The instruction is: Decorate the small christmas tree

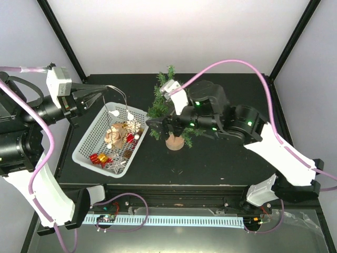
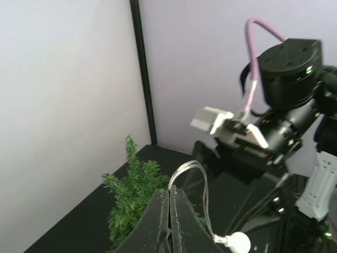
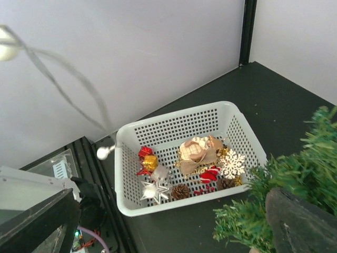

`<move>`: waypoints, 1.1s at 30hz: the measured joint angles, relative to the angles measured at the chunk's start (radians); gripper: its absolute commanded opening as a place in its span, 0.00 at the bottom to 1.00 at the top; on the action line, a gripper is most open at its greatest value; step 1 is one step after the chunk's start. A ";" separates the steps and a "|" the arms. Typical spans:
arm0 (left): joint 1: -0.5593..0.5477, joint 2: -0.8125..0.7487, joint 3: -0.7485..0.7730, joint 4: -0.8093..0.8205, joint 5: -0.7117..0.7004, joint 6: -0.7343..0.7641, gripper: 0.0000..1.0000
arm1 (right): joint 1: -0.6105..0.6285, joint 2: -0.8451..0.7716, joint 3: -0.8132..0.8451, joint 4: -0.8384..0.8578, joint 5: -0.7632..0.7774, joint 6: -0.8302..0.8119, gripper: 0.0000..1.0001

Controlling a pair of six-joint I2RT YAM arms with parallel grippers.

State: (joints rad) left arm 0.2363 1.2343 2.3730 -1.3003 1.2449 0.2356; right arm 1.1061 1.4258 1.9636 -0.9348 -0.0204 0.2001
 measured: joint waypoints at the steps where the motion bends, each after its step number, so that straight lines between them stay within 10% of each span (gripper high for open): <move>1: 0.000 -0.002 -0.007 0.009 0.014 -0.011 0.02 | 0.003 0.014 0.000 0.013 0.001 0.000 0.96; 33: 0.000 -0.064 -0.193 0.146 0.185 -0.191 0.02 | 0.014 0.002 -0.199 0.285 -0.194 0.032 0.95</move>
State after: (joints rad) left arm 0.2363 1.1706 2.1796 -1.1538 1.4300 0.0448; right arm 1.1198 1.4281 1.7645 -0.6502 -0.2142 0.2317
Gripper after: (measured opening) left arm 0.019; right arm 0.952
